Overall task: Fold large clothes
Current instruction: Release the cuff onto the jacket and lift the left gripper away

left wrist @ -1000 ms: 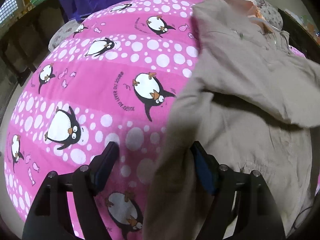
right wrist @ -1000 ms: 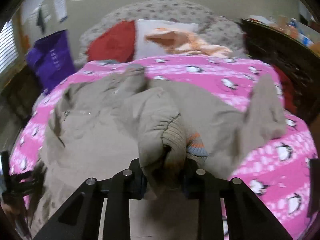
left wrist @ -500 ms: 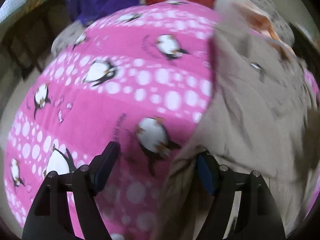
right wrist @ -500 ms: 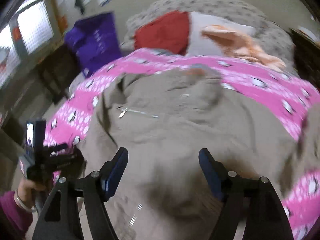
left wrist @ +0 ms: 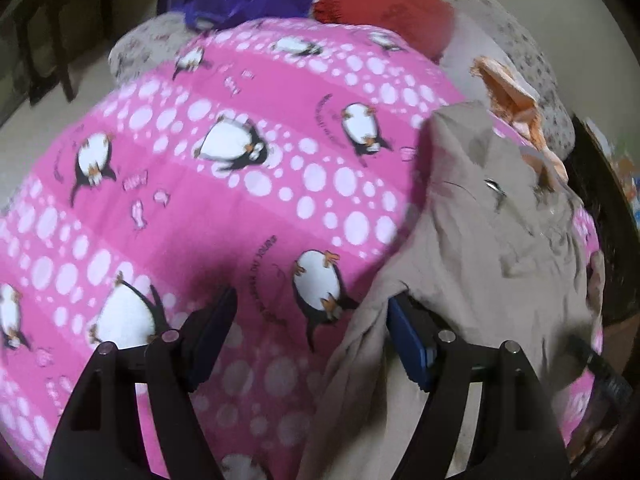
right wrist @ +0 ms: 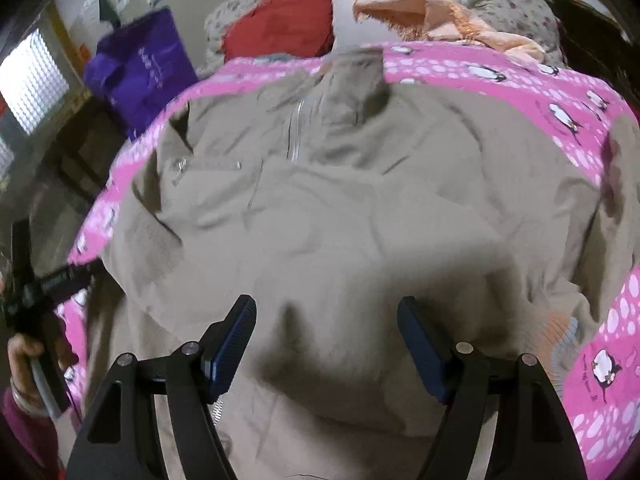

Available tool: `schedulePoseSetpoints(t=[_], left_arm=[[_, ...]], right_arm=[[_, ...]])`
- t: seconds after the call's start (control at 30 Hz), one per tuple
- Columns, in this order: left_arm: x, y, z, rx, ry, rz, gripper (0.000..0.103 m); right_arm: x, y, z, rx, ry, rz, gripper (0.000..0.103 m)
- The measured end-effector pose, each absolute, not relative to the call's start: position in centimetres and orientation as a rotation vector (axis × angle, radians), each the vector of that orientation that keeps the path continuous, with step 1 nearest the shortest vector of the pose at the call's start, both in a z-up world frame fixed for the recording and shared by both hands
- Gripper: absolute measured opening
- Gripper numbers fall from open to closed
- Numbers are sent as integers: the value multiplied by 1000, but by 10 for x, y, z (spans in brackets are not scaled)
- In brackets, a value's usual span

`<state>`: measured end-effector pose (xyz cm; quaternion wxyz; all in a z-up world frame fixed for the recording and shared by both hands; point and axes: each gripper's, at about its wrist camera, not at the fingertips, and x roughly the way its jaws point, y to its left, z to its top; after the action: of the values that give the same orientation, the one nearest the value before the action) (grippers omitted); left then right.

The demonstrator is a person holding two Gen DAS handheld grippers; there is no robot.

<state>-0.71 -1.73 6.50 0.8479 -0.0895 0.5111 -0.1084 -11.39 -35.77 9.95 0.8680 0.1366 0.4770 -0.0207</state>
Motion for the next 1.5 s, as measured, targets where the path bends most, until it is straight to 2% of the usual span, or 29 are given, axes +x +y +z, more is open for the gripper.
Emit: schedulePoseSetpoints(t=[0.23,0.67,1.0,1.03,1.07,1.1,1.13,1.23,1.37,1.5], left_arm=[[-3,-18,104,-93,983,-231,76],[86,-126,104,82,969,-299,76],[106,-183,112,257,967,-293,76],[108,-188,107,319,979,-270,74],[110,-190,104,348,985,-281,53],[112,-189,101,360,1002,-293,14],[115,-186,99,363,1026,-295,0],[121,-173,106,357,1033,-326,1],[139,-141,136,198,1027,-390,0],[162,-128,121,148,1069,-364,0]], right_arm=[[-129,-351,92,336,1013,-18,77],[-145,-343,88,376,1035,6,77],[-148,-354,74,451,1065,11,78],[-148,-354,73,455,1062,13,78],[-148,-354,73,456,1059,13,78],[-148,-354,73,455,1057,14,78],[-147,-354,74,449,1056,16,78],[-146,-356,74,434,1049,14,78],[-143,-360,75,448,1042,8,78],[-132,-357,72,457,1045,17,78]])
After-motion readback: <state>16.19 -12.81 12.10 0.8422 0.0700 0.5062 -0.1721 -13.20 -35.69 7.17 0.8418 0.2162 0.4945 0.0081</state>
